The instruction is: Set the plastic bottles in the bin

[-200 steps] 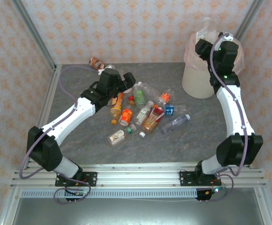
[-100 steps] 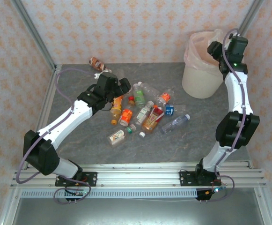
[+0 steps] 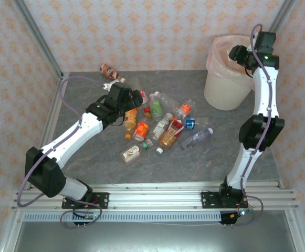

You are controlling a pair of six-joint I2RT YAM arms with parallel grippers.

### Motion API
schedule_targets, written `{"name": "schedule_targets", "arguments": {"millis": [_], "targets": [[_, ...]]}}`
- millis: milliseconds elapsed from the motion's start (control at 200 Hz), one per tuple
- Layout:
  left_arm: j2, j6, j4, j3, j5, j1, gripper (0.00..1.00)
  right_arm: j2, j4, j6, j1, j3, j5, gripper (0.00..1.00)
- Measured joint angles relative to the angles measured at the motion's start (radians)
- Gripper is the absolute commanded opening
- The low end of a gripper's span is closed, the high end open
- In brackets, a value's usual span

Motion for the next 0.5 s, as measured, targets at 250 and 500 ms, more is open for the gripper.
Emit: {"name": "schedule_targets", "arguments": {"millis": [250, 500], "targets": [[-0.014, 0.001, -0.014, -0.027, -0.012, 0.006, 1.00, 0.083, -0.082, 0.009, 0.000, 0.092, -0.065, 0.59], [-0.018, 0.000, -0.018, -0.059, -0.028, 0.006, 1.00, 0.091, -0.093, 0.048, 0.000, 0.096, -0.134, 0.65]]}}
